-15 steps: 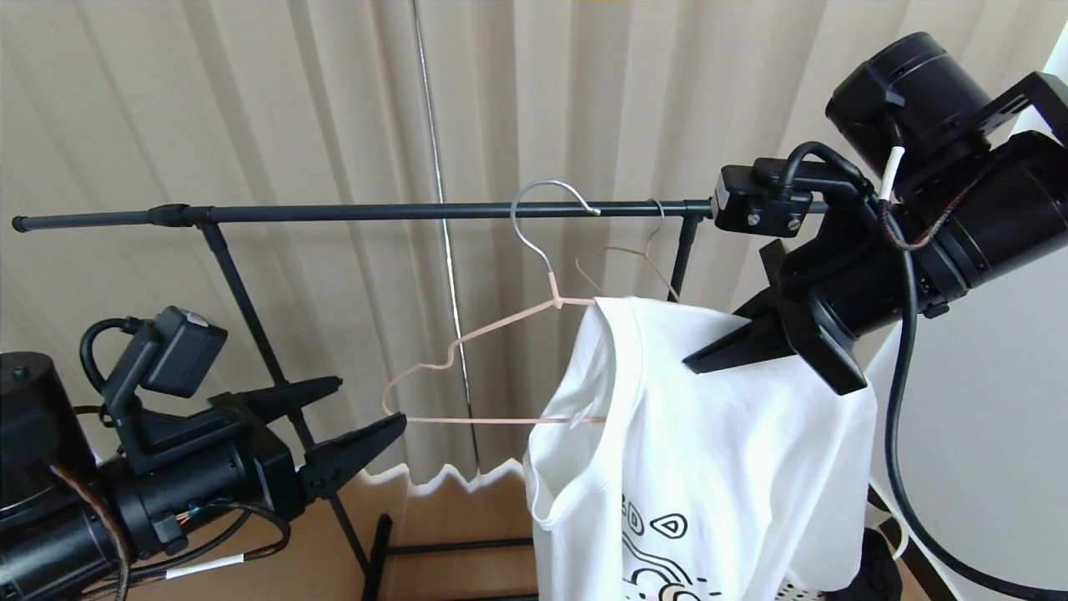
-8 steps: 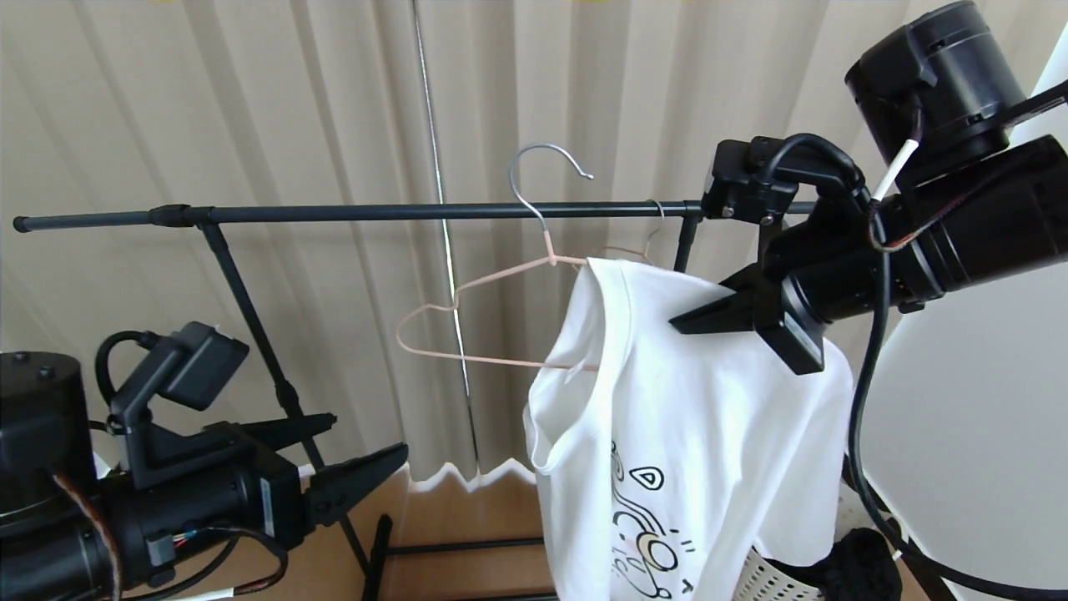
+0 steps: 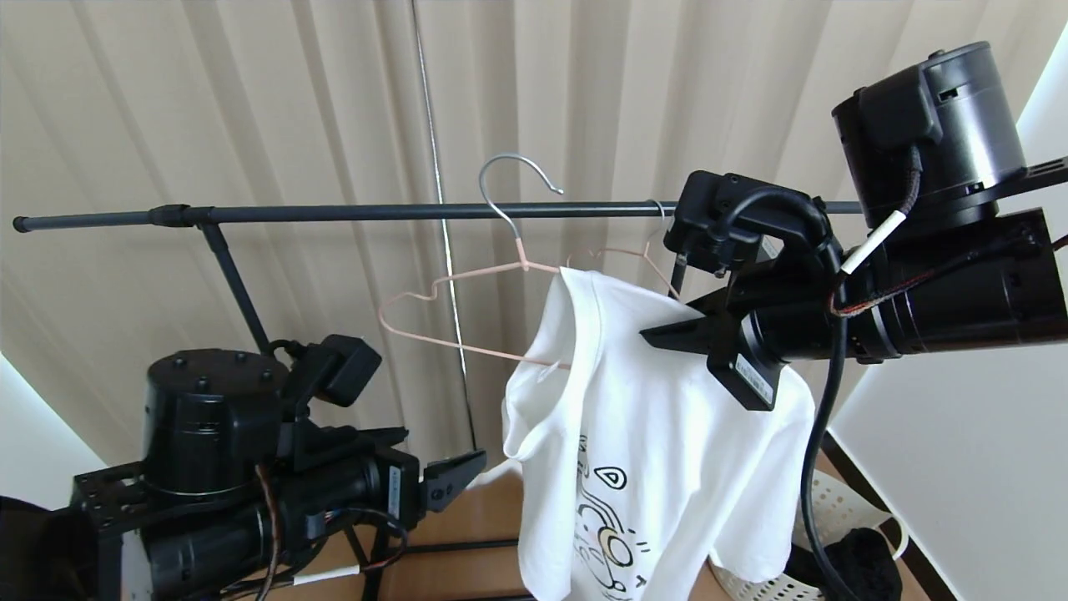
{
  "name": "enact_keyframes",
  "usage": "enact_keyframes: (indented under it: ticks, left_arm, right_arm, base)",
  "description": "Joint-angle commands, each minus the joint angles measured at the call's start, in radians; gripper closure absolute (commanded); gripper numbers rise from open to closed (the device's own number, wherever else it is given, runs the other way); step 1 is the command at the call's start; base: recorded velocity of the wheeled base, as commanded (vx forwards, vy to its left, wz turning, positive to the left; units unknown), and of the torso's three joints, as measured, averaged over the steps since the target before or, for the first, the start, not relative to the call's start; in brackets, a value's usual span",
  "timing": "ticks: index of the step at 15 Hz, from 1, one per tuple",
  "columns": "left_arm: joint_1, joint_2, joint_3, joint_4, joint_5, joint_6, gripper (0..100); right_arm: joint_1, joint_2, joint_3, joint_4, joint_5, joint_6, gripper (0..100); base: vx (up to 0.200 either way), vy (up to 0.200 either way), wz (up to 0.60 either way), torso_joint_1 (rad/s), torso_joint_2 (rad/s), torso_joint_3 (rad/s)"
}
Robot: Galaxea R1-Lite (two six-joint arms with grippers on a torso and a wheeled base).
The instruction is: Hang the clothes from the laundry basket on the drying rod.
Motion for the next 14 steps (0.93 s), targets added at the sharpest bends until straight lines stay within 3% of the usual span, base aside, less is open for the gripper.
enact_keyframes:
  ticks: [1, 4, 8, 14]
  left_arm:
    - [-0.018, 0.094, -0.046, -0.010, 0.021, -0.021, 0]
    - [-0.046, 0.166, -0.080, -0.032, 0.078, -0.034, 0]
    - [-0.049, 0.246, -0.086, -0.159, 0.144, -0.037, 0]
    - [-0.067, 0.258, -0.038, -0.173, 0.175, -0.031, 0]
  right_arm:
    - [0.006, -0.009, 0.034, -0.034, -0.002, 0.017, 100]
    - [0.017, -0.018, 0.051, -0.060, -0.002, 0.024, 100]
    - [0.034, -0.054, 0.074, -0.061, 0.003, 0.045, 100]
    - [0.034, -0.075, 0.066, -0.061, 0.000, 0.063, 100]
  base:
    - [0.000, 0.000, 0.00, 0.000, 0.00, 0.000]
    - [0.000, 0.000, 0.00, 0.000, 0.00, 0.000]
    - [0.000, 0.000, 0.00, 0.000, 0.00, 0.000]
    - [0.000, 0.000, 0.00, 0.000, 0.00, 0.000]
